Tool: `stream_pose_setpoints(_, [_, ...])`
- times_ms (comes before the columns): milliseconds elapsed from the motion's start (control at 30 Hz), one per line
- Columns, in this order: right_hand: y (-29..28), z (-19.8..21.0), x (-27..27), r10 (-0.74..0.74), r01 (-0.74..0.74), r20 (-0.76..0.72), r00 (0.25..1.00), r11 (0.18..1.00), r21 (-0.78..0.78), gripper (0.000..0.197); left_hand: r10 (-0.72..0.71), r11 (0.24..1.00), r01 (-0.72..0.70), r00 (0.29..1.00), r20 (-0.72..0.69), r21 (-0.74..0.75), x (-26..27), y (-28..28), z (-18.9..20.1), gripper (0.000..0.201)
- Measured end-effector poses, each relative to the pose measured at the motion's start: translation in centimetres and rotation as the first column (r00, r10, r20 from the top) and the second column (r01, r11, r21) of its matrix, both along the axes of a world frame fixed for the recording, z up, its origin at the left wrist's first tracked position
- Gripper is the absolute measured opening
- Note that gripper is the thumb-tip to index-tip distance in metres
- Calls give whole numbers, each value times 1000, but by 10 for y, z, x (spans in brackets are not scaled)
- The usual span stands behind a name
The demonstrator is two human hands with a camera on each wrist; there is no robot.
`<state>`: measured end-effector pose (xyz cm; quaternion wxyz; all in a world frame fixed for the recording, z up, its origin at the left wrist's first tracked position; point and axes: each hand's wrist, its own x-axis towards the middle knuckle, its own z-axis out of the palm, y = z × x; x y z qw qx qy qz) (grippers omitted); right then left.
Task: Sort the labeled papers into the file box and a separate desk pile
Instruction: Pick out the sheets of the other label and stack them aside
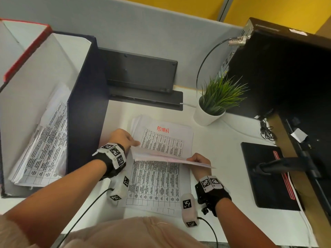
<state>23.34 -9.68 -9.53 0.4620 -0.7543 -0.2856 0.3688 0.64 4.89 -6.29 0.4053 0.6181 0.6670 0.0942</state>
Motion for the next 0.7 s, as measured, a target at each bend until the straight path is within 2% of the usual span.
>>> stream_pose_setpoints(100, [0,2,0,1,-1,43,999,1000,-16,34,-22,999,21,999,27,27,-2,-1,-3,17])
stream_pose_setpoints(167, [2,5,0,-34,34,40,999,999,-16,25,-65,993,58,996,66,101,-4,-4,-4,18])
stream_pose_setpoints(233, [3,9,1,-95,97,-56,994,995,34,29,-95,977,55,976,195,204,-6,-13,-2,7])
stream_pose_setpoints(300, [3,13,0,-108,117,-134,985,991,62,39,-93,974,9,926,367,226,-8,-23,1,15])
stream_pose_setpoints(400, [3,17,-3,-82,82,1,997,996,29,46,-27,992,-45,844,536,121,-9,-34,5,27])
stream_pose_setpoints(533, [6,13,-3,-113,113,5,994,992,49,40,67,998,-57,740,669,-37,-10,-39,11,31])
stream_pose_setpoints(600, [3,16,-2,-137,137,-2,991,990,32,34,86,996,-53,721,688,-70,-8,-38,13,33])
stream_pose_setpoints(700, [6,17,1,-152,152,-90,984,988,-9,28,101,994,-48,726,680,-96,-5,-35,16,35])
